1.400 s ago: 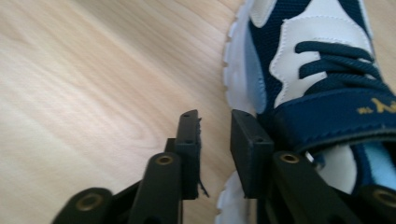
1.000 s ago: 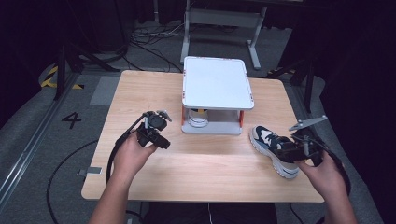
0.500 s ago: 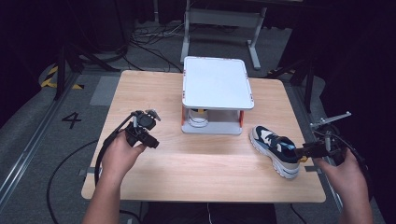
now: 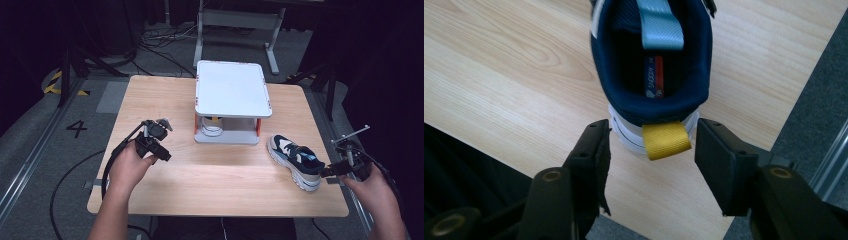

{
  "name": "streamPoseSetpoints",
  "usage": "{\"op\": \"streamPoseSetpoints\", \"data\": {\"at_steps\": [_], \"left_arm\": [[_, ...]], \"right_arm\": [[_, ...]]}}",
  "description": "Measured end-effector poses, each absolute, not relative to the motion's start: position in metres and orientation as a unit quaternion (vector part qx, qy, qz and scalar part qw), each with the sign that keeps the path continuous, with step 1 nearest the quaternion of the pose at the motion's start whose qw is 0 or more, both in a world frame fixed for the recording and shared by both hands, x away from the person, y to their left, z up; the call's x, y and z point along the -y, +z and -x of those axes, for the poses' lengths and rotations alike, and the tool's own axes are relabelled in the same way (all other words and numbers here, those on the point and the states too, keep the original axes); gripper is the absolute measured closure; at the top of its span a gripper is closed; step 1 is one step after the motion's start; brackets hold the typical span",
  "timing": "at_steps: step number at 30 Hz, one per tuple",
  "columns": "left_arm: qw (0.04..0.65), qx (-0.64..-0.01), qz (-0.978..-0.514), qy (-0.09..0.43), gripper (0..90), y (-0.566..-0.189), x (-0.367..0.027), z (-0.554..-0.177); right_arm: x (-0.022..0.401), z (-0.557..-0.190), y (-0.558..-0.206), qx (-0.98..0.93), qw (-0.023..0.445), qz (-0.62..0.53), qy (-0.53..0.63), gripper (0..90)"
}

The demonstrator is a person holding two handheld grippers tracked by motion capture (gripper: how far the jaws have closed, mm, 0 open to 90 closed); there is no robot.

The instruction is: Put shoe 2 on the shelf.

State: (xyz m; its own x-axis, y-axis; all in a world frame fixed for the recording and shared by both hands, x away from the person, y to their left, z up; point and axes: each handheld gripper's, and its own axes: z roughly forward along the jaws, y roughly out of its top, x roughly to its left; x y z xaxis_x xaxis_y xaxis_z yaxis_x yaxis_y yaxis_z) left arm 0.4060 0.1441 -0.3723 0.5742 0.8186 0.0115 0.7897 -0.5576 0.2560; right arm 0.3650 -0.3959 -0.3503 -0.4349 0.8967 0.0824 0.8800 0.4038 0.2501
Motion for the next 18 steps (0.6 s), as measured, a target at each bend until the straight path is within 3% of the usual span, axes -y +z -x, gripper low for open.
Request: {"op": "streamPoseSetpoints", "data": {"at_steps": [1, 2, 5, 10, 18], "left_arm": [[0.113, -0.455, -0.881, 0.066, 36.0, -0.373, -0.144, -0.406], [0.113, -0.455, -0.881, 0.066, 36.0, -0.373, -0.144, -0.406], [0.112, -0.457, -0.880, 0.068, 36.0, -0.373, -0.142, -0.406], [0.114, -0.451, -0.883, 0.069, 36.0, -0.374, -0.140, -0.406], [0.117, -0.446, -0.885, 0.070, 36.2, -0.373, -0.136, -0.405]], "right_arm": [[0.397, -0.366, -0.353, -0.839, 0.022, -0.530, 0.122, 66.7], [0.397, -0.366, -0.354, -0.840, 0.021, -0.529, 0.116, 71.8], [0.392, -0.365, -0.352, -0.845, 0.019, -0.521, 0.117, 80.4], [0.375, -0.358, -0.346, -0.868, 0.004, -0.479, 0.133, 82.1], [0.312, -0.352, -0.353, -0.917, -0.030, -0.363, 0.162, 85.3]]}}
